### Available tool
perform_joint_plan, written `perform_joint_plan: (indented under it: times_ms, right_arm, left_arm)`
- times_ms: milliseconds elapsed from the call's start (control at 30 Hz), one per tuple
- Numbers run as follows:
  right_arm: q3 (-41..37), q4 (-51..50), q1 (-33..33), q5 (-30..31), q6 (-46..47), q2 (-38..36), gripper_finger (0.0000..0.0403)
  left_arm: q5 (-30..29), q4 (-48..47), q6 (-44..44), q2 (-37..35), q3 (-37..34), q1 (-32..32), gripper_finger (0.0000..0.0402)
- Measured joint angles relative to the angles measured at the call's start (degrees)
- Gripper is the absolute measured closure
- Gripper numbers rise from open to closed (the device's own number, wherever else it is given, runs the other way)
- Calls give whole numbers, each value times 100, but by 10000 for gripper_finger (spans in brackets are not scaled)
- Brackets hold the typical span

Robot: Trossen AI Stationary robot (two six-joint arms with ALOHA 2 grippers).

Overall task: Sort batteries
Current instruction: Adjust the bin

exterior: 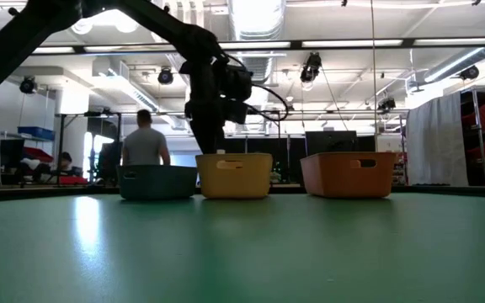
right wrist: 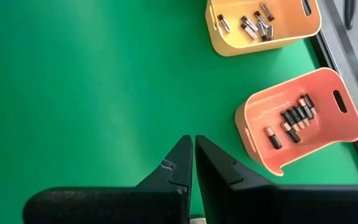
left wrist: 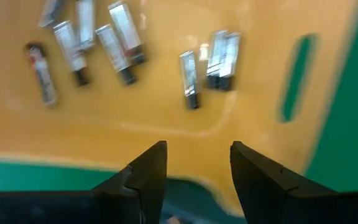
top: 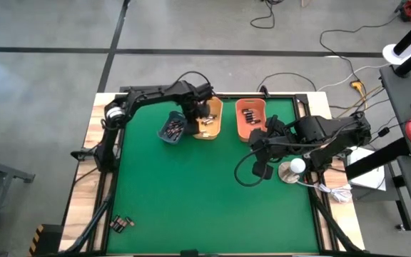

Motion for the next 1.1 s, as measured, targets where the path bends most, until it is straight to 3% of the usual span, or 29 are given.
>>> perform_joint_plan:
  times_ms: [300, 467, 867, 1100]
  right_arm:
    - [2, 2, 0, 0, 0, 0, 390]
    - [4, 2, 0, -2, 0, 0, 390]
    - [7, 2, -1, -2, -2, -2, 390]
    - [7, 2, 0, -2, -2, -2, 390]
  left_arm:
    - [105, 8, 0, -8, 0, -617, 247]
    - [524, 274, -256, -10, 0, -711, 247]
    - [155, 328, -1152, -604, -56, -101, 247]
    - [144, 438, -1346, -651, -586, 159, 247]
